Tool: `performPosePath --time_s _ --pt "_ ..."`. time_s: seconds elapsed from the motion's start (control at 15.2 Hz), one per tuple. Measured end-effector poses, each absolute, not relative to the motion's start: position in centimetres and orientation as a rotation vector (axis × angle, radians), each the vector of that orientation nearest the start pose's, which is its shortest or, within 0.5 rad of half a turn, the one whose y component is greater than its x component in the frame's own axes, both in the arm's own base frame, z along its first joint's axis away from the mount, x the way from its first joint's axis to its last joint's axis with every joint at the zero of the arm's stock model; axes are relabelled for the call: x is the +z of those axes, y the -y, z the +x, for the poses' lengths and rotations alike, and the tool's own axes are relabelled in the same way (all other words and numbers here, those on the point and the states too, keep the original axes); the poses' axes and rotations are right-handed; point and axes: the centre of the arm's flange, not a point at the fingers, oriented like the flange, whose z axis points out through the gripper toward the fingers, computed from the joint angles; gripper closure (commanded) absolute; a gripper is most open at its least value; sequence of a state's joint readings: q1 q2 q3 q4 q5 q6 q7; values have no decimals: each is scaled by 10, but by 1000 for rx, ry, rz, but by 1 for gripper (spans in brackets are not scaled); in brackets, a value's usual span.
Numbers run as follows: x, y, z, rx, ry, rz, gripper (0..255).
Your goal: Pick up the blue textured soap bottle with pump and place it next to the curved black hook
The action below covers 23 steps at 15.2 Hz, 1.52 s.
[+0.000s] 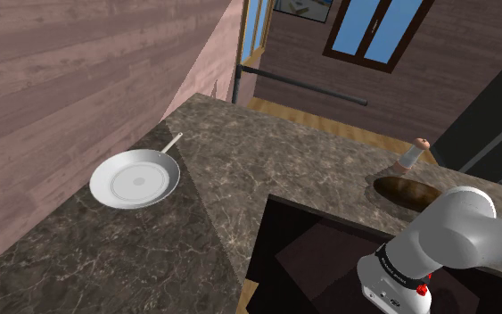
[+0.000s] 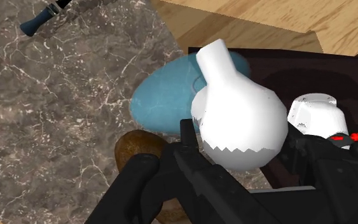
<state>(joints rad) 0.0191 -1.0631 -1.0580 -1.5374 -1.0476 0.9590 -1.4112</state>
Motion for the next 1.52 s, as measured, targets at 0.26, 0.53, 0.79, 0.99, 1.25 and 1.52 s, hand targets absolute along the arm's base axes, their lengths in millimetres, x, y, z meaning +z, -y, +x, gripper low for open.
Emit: performPosePath --time_s 0.26,0.53,0.79,0.99,1.25,1.52 --pt "593 479 -227 87 119 -2996 255" --pt "571 478 -228 87 119 -2996 255" --pt "551 479 -226 86 119 -2996 255" --pt "534 478 -226 86 119 -2996 255" --pt "513 478 -227 87 119 -2996 255" --pt "493 480 -225 86 119 -2996 255"
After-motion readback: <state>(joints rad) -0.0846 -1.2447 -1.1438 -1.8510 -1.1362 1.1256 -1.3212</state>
